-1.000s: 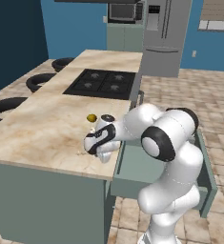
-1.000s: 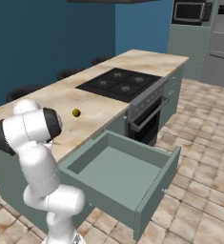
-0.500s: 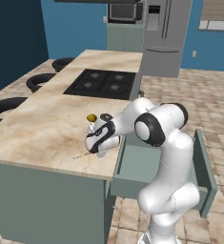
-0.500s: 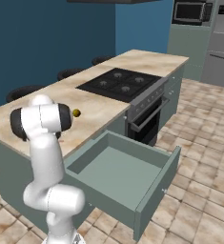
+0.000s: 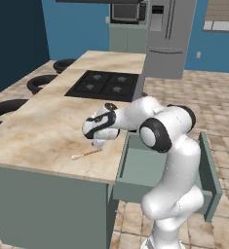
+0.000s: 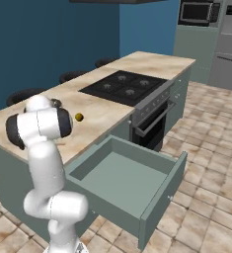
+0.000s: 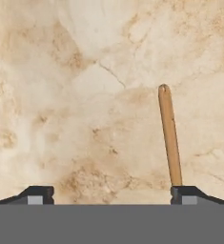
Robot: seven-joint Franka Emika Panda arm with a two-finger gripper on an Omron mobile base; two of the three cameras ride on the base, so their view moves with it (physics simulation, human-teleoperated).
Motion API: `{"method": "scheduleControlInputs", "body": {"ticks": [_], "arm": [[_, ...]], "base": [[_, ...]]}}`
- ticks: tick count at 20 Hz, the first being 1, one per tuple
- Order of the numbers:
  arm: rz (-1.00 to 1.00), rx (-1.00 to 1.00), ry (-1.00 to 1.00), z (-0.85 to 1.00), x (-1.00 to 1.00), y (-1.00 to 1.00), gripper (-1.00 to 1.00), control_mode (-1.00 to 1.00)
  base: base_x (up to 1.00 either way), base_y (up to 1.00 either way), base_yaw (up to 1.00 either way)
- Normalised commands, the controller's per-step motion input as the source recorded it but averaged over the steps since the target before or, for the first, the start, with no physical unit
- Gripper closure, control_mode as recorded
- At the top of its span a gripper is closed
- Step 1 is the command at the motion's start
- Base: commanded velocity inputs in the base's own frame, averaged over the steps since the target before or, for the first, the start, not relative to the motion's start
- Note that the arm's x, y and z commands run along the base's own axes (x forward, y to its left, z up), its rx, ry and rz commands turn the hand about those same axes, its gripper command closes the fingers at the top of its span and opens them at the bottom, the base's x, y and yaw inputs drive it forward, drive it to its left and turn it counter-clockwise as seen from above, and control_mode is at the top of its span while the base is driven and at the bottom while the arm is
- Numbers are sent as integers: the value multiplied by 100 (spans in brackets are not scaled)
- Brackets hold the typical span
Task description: Pick the wooden spoon from the drawer and place it on the counter.
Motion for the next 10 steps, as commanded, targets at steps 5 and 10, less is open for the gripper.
{"method": "scheduleControlInputs", "body": {"ticks": [5,10], "arm": [[19,18,-3,100,-35,-80,-100,-100],[17,3,-6,90,-71,-99,-100,-100]], "base": [[0,0,0],[0,0,0]]}}
